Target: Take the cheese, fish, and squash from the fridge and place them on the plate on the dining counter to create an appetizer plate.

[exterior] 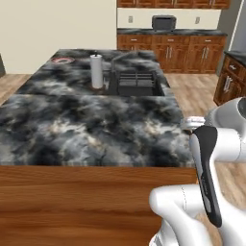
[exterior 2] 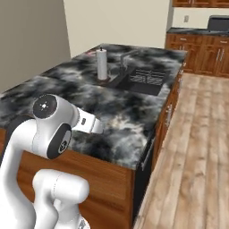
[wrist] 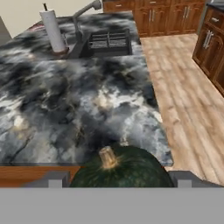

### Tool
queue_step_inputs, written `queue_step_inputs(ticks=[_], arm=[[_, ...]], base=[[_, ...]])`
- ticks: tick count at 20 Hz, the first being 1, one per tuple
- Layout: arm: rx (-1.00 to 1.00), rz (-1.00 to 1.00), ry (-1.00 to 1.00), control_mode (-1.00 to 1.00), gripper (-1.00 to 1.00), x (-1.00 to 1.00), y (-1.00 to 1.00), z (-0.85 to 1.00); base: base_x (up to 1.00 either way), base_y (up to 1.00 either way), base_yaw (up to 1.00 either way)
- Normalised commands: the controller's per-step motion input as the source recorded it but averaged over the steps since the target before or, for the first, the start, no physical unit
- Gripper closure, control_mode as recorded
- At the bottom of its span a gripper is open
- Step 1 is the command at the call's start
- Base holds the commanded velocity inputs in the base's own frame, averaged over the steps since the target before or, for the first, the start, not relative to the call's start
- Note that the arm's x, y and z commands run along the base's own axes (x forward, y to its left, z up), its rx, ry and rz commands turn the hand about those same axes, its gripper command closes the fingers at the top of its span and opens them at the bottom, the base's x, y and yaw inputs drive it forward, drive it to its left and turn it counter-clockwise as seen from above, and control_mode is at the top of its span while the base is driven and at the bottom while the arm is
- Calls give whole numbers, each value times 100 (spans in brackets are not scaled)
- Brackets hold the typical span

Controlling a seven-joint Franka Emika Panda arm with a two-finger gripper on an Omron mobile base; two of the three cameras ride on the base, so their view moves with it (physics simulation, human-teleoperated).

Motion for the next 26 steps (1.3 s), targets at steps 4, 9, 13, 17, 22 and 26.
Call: queue_step_inputs(ticks=[4, 9, 13, 17, 22, 26], arm=[[0, 0, 0, 100, 100, 0, 0, 0], [0, 0, 0, 100, 100, 0, 0, 0], [0, 0, 0, 100, 100, 0, 0, 0], [0, 0, 0, 100, 100, 0, 0, 0], [0, 0, 0, 100, 100, 0, 0, 0], [0, 0, 0, 100, 100, 0, 0, 0]], base=[[0, 100, 0], [-4, 100, 0], [-4, 100, 0], [-5, 100, 0], [-17, 100, 0], [-13, 100, 0]])
